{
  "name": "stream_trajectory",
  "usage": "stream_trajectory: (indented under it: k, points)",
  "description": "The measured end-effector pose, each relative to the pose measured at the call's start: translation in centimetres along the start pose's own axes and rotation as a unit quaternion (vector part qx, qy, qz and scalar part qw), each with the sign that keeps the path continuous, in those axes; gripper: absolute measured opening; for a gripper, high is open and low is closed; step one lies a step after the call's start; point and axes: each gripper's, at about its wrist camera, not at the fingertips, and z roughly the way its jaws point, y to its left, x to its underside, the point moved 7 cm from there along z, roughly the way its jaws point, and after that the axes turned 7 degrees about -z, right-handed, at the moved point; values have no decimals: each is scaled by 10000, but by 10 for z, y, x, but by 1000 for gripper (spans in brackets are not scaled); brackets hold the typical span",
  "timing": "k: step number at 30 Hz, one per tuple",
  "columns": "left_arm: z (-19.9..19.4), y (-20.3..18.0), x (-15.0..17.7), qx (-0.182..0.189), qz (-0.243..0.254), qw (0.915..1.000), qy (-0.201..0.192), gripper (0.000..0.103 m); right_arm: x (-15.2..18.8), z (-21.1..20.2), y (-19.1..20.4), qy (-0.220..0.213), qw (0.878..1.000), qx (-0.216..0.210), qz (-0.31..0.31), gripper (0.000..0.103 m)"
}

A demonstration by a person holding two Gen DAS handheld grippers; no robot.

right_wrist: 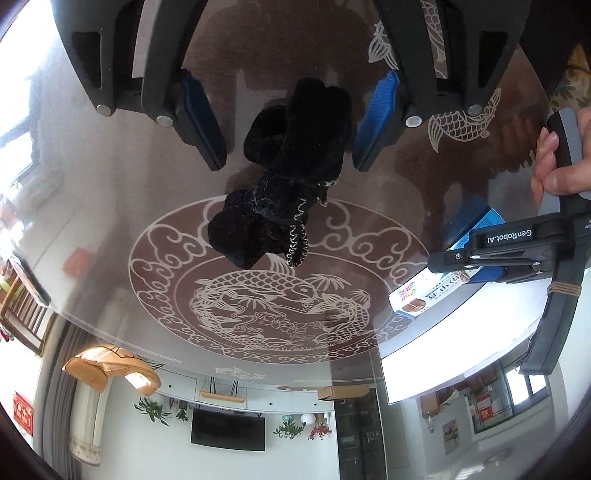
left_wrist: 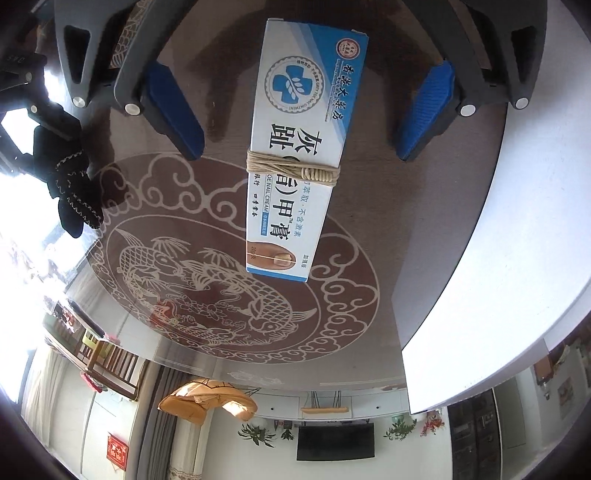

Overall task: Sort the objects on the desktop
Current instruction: 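Carry the blue-and-white box and black cloth into the cardboard box and open both tools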

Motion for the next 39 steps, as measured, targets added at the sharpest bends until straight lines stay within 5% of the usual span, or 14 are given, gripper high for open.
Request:
stream_trajectory:
  k: [5, 25, 27, 28, 29, 30, 31, 39]
  points:
    - [5, -5, 4, -270, 263, 9992, 95, 103, -6, 1, -8, 193, 9998, -18, 57, 76]
    - [7, -6, 3, -211, 345, 9990, 173, 103, -22, 29, -3, 605, 9981, 149, 34, 94]
    - [7, -8, 4, -136, 479, 9983, 310, 103, -24, 29, -5, 625, 9979, 144, 85, 89]
    - [7, -8, 3, -113, 510, 9982, 290, 103, -28, 26, -7, 575, 9981, 188, 78, 69]
    - [4, -10, 2, -70, 566, 9982, 158, 86, -30, 25, -8, 574, 9982, 172, 87, 42]
    - [0, -12, 0, -29, 619, 9981, 39, 70, -33, 24, -10, 613, 9979, 62, 184, 36]
    - [-3, -13, -1, 1, 639, 9979, 52, 42, -36, 21, -13, 604, 9977, 2, 310, 35]
    - [-106, 2, -21, 970, -207, 9924, -732, 43, -86, -47, 10, -227, 9991, -219, 273, 35]
